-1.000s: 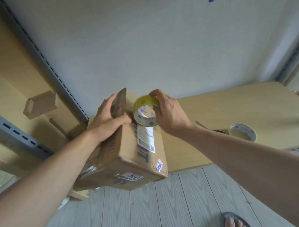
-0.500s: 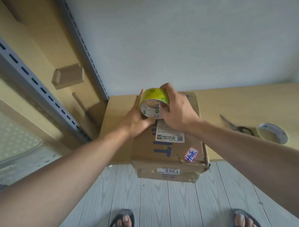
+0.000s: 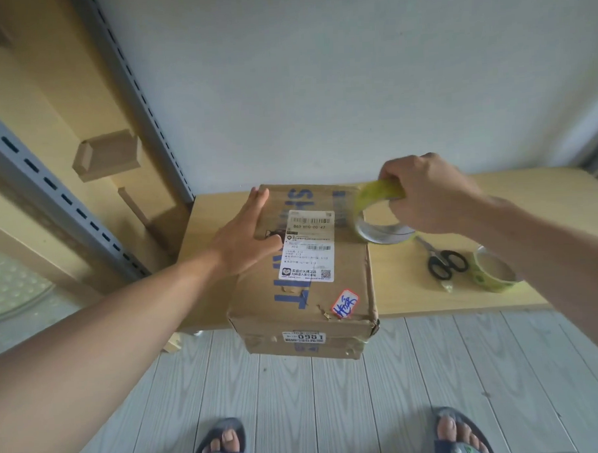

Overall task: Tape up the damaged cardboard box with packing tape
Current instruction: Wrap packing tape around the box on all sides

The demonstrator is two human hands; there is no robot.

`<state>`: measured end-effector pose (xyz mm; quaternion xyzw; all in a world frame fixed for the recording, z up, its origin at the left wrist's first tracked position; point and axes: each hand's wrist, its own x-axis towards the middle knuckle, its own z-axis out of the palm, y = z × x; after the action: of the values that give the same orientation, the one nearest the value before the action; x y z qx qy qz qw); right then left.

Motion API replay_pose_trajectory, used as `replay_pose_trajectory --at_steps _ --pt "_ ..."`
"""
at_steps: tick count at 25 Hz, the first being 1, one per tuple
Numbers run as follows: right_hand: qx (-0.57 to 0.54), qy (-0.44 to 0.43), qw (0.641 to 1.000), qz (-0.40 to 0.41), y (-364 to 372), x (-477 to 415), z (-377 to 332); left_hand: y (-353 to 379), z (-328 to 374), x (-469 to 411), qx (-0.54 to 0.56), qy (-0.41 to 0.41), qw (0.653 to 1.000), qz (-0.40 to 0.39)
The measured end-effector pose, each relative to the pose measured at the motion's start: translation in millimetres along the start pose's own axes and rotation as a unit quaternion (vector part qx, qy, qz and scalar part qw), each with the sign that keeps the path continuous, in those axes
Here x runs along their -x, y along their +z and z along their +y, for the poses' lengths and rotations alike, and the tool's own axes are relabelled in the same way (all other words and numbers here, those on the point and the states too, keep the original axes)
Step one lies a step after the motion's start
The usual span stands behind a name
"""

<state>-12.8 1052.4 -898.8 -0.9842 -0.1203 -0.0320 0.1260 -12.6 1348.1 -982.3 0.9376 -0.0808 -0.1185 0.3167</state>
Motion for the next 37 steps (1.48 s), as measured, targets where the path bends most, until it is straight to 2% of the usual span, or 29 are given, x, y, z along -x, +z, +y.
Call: replay_pose_trajectory --at_steps 3,5,12,14,16,19,22,24,27,32,35,37 --pt "0.098 -0.013 0.995 -0.019 10.3 19.0 26.4 1.6 -2.3 -2.3 0.009 0.005 1.000 0.007" --pt "0.115 -0.030 0.992 -0.037 26.6 23.9 36.0 3.0 -2.9 -1.9 0.014 0.008 1.000 0.001" --pt "0.091 -0.024 0.994 -0.063 51.4 24.2 46.9 4.3 -6.4 -5.0 0.012 0.011 1.000 0.001" --pt "0.049 -0.011 0.995 -0.081 62.1 25.9 48.9 4.9 -6.8 -4.5 0.013 0.020 1.000 0.001" --pt "-0.041 0.004 0.995 -0.089 76.2 29.0 49.1 2.3 -6.4 -4.8 -0.006 0.025 1.000 -0.001" --pt "-0.130 0.021 0.991 -0.034 96.8 32.6 47.4 4.0 0.7 -9.9 0.006 -0.021 1.000 0.006" --pt "-0.177 0.047 0.983 0.020 108.3 31.9 47.0 19.9 10.4 -16.3 0.031 -0.123 0.986 0.104" --pt "-0.213 0.084 0.972 0.046 110.0 32.2 48.4 23.9 8.0 -18.6 0.032 -0.156 0.980 0.119" --pt "-0.243 0.098 0.960 0.102 102.4 33.6 53.4 28.0 2.4 -21.2 0.070 -0.155 0.976 0.138" --pt "-0.281 0.120 0.933 0.192 65.7 23.0 59.5 36.3 14.3 -27.1 0.198 -0.154 0.953 0.170" --pt "-0.301 0.088 0.918 0.241 42.6 10.6 42.1 56.6 12.3 -32.5 0.225 -0.163 0.945 0.174" --pt "-0.306 0.066 0.920 0.236 37.4 5.8 20.7 71.7 9.2 -33.8 0.214 -0.173 0.946 0.174"
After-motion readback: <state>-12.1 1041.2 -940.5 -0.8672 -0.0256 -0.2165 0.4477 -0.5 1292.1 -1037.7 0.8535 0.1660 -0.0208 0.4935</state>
